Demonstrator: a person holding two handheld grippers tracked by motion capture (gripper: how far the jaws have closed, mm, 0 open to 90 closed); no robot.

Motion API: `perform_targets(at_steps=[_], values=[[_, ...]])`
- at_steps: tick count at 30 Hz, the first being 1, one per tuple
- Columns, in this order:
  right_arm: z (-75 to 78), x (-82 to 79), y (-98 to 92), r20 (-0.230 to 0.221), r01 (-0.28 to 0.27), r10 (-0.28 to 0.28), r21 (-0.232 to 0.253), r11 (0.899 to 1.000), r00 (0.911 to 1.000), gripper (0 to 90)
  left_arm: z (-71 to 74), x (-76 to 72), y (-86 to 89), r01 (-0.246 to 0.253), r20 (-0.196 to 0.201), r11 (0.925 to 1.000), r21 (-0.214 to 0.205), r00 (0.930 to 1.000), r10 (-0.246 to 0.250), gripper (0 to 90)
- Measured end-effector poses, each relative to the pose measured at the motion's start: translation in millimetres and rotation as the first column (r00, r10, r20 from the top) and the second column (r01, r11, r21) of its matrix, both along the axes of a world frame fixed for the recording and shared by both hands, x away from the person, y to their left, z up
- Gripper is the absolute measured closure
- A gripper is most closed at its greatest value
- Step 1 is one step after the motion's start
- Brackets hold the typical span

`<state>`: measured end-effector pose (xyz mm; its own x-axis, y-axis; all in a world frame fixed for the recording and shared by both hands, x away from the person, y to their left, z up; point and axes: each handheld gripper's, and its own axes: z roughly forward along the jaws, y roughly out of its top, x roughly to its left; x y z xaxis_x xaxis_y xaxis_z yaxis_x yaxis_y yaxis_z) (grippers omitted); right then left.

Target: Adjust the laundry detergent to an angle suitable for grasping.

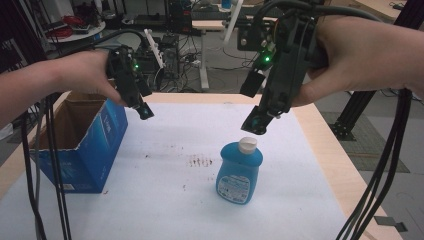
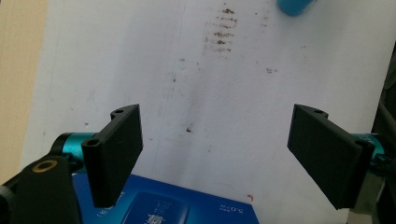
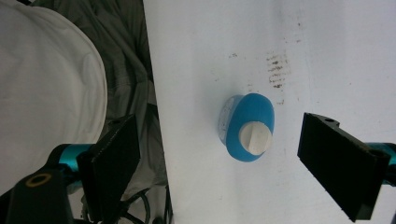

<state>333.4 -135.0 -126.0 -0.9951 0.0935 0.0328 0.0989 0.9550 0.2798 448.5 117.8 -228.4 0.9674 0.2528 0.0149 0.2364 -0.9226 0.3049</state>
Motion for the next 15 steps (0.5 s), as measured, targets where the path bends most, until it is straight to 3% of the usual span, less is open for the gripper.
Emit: perform_targets(at_steps=[15], values=[[0.0, -2.1, -5.9, 0.009, 0.011, -0.011, 0.010, 1.000, 0.9999, 12.9, 2.0, -4.3, -1.5, -0.003, 0.004, 1.0000, 0.007, 1.0000, 0.003, 18.2]])
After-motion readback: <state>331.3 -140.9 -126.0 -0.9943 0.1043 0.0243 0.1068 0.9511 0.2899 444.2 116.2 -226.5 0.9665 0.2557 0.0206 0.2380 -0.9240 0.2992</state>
